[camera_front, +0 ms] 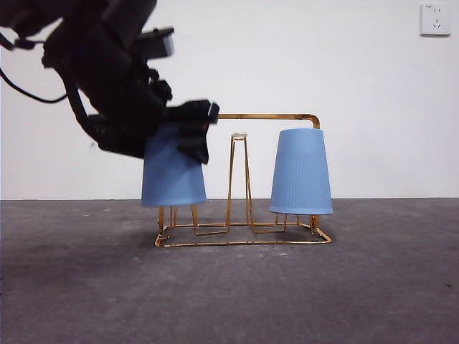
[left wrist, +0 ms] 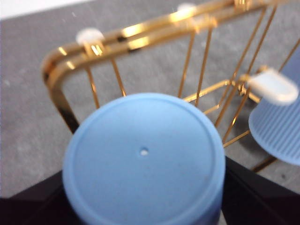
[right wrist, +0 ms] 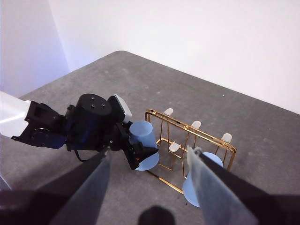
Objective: Pick up cup 1,put cup 1 in the cup rack,pick up cup 2,put cup 2 in the cup rack
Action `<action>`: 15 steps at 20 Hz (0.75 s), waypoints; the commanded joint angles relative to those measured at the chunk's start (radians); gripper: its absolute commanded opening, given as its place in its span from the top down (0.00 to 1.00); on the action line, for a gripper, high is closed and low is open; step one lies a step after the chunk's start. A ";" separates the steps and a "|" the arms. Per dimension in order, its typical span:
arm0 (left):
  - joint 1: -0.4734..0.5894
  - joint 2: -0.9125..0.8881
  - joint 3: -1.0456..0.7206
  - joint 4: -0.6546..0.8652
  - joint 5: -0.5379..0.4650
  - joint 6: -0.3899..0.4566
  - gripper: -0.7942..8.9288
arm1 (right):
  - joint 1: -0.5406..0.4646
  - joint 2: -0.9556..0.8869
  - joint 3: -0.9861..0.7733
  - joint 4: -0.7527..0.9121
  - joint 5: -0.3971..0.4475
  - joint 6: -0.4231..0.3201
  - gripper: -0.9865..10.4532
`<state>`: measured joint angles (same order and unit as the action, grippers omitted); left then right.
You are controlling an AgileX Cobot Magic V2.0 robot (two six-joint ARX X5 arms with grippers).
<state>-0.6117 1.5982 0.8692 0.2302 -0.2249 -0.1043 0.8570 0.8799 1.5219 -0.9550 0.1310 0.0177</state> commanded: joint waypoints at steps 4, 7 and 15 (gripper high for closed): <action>-0.001 0.019 -0.008 -0.001 0.017 0.012 0.51 | 0.000 0.007 -0.004 -0.016 0.000 -0.006 0.67; -0.002 0.019 0.011 -0.017 0.025 0.012 0.40 | 0.000 0.007 -0.004 -0.021 0.000 -0.007 0.67; -0.003 0.018 0.185 -0.309 0.043 0.012 0.40 | 0.000 0.007 -0.004 -0.042 0.000 -0.011 0.67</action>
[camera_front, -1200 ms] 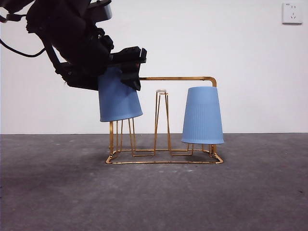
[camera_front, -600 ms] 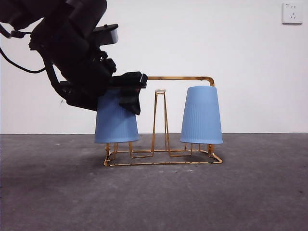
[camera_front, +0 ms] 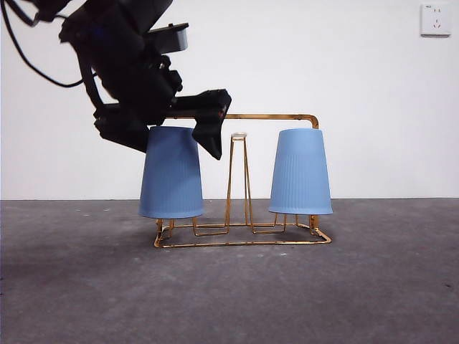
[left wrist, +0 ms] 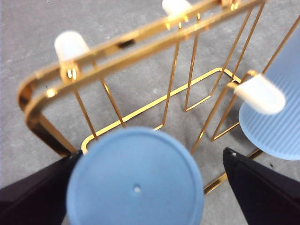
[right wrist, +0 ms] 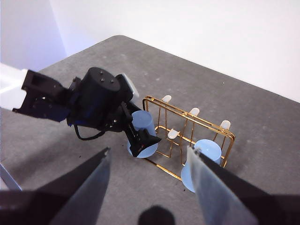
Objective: Pick up cup 1,put cup 1 in the cup rack,pick up cup 2,put cup 2 in the cup rack
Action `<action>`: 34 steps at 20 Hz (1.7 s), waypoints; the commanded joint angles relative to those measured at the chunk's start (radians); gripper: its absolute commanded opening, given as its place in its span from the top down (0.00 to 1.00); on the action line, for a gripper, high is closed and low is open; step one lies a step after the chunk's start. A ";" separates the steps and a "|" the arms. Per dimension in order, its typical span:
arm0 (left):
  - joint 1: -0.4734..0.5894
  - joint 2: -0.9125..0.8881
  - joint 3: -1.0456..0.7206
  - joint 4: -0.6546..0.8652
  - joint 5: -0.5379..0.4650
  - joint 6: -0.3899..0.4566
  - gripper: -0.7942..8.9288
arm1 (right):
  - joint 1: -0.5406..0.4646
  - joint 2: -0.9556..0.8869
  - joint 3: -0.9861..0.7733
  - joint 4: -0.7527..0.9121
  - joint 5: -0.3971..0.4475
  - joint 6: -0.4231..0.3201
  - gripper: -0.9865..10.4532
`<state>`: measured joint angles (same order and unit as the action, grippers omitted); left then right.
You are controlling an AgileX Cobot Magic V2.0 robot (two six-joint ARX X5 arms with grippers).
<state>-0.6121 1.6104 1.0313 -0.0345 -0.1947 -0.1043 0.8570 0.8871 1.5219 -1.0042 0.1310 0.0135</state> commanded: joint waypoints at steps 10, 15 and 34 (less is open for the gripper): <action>-0.002 0.003 0.285 -0.494 0.064 0.004 0.40 | 0.000 0.000 -0.004 0.008 0.000 -0.014 0.67; -0.002 0.003 0.431 -0.703 0.064 0.004 0.40 | 0.000 0.000 -0.004 0.004 0.000 -0.014 0.67; -0.146 -0.140 0.902 -1.284 0.254 0.011 0.93 | 0.000 0.082 -0.004 -0.367 0.000 -0.007 0.92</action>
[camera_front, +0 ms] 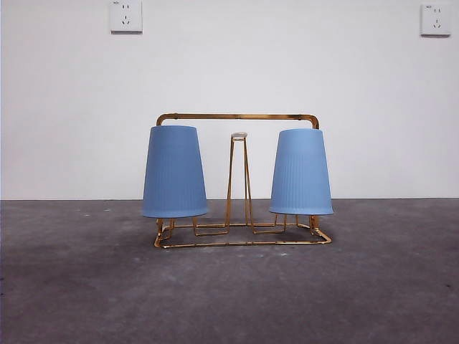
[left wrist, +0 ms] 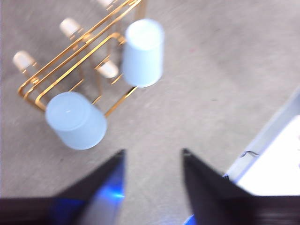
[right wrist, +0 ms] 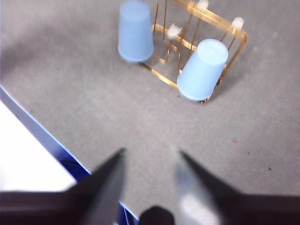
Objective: Pick up cup 1,put cup 1 in the cup rack,pick up cup 2,put cup 2 in the cup rack
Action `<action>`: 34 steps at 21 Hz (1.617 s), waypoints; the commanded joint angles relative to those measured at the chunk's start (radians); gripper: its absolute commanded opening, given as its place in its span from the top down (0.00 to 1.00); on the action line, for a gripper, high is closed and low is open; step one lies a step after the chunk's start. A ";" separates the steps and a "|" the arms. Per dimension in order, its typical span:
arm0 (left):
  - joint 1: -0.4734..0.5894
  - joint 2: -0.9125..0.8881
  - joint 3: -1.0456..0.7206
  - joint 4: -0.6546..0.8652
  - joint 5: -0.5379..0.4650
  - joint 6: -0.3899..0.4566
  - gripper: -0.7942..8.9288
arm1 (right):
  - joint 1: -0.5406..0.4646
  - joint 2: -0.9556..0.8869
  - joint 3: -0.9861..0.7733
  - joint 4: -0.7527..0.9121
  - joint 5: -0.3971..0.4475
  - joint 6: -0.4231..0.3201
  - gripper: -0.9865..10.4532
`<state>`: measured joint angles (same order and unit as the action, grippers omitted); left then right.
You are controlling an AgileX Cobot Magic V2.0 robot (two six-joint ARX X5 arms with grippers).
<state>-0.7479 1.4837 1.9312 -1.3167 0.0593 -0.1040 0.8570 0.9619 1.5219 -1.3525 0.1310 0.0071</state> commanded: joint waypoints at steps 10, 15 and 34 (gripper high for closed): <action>-0.041 -0.095 0.002 -0.002 0.001 0.000 0.92 | 0.000 0.044 -0.004 -0.002 0.001 0.008 0.91; -0.041 -0.096 0.002 -0.002 0.000 0.011 0.92 | 0.000 0.044 -0.004 -0.002 0.001 0.008 0.91; 0.605 -0.468 -0.338 0.611 0.262 0.383 0.92 | 0.000 0.049 -0.004 -0.001 0.001 0.008 0.91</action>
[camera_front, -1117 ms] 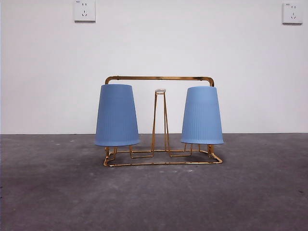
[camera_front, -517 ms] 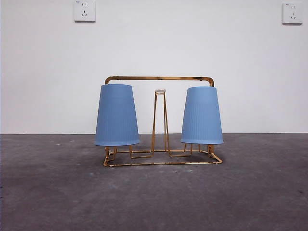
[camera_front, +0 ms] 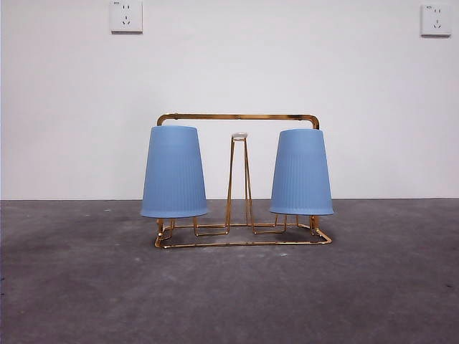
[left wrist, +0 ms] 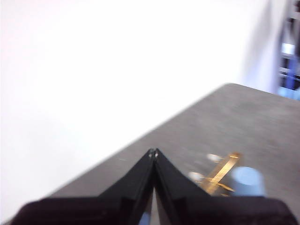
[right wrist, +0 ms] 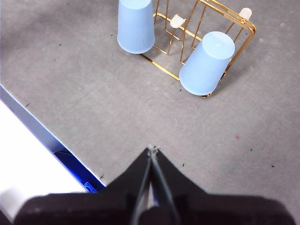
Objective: Pick up cup 1,put cup 1 in the cup rack,pick up cup 2,put cup 2 in the cup rack
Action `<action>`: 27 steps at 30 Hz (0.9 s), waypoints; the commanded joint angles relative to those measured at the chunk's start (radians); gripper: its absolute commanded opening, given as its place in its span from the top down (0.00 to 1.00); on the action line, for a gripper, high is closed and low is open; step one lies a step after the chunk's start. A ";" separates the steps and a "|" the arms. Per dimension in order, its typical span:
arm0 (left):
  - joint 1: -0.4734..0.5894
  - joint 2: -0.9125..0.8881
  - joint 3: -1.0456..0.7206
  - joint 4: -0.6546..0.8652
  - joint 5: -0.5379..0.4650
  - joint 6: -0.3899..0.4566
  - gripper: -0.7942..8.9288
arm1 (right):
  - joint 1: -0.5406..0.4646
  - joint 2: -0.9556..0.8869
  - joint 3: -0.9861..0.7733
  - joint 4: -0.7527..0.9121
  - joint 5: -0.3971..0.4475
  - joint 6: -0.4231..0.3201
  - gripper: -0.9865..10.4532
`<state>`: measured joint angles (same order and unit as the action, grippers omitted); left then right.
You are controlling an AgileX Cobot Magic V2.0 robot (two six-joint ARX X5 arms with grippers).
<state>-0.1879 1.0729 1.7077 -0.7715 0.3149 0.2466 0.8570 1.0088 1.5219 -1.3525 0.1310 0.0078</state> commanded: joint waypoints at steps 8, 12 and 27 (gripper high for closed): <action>0.159 -0.393 -0.724 0.385 -0.001 0.032 0.92 | 0.000 0.004 -0.004 -0.002 0.001 0.007 0.91; 0.175 -0.542 -0.988 0.470 -0.001 0.031 0.92 | 0.000 0.004 -0.004 -0.002 0.001 0.007 0.91; 0.196 -0.933 -1.548 0.526 -0.019 -0.043 0.92 | 0.000 0.004 -0.004 -0.002 0.001 0.007 0.91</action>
<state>0.0048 0.1486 0.1753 -0.2592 0.2989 0.2302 0.8570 1.0107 1.5219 -1.3525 0.1310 0.0078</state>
